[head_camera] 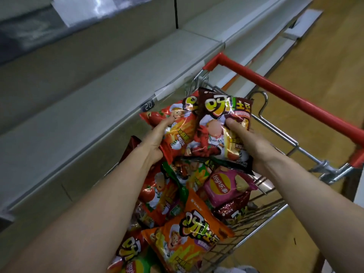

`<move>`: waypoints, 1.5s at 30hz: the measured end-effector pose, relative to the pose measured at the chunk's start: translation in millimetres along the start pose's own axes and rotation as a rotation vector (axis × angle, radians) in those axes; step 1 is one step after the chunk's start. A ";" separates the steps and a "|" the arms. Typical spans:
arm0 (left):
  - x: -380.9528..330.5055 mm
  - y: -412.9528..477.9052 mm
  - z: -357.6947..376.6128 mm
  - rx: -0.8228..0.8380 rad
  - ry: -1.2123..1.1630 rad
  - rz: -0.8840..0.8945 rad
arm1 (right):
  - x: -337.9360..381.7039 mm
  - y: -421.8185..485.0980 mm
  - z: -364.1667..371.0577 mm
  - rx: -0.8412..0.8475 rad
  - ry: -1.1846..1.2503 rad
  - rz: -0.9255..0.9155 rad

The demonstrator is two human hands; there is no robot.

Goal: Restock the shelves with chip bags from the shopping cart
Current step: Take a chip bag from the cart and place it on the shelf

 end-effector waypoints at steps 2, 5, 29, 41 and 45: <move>-2.5 -10.7 12.5 0.059 -0.073 0.004 | 11.6 -6.8 11.9 0.054 0.123 -0.003; -6.2 -23.5 40.3 0.169 -0.169 0.016 | 34.6 -15.3 18.9 0.056 0.241 -0.040; -68.9 -117.7 184.9 0.903 0.355 0.004 | 167.5 -110.6 -43.1 0.133 -0.102 -0.224; -86.7 -146.9 410.5 0.909 0.403 0.135 | 270.9 -192.8 -216.3 -0.323 -0.091 -0.553; -84.3 -176.2 509.8 0.981 0.422 0.223 | 304.2 -245.5 -281.7 -0.472 -0.009 -0.666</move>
Point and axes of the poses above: each hand's wrist, its own y-axis towards the middle knuckle, its own z-axis out of the palm, x = y × z, the point moved 10 cm from there along y, towards the middle knuckle
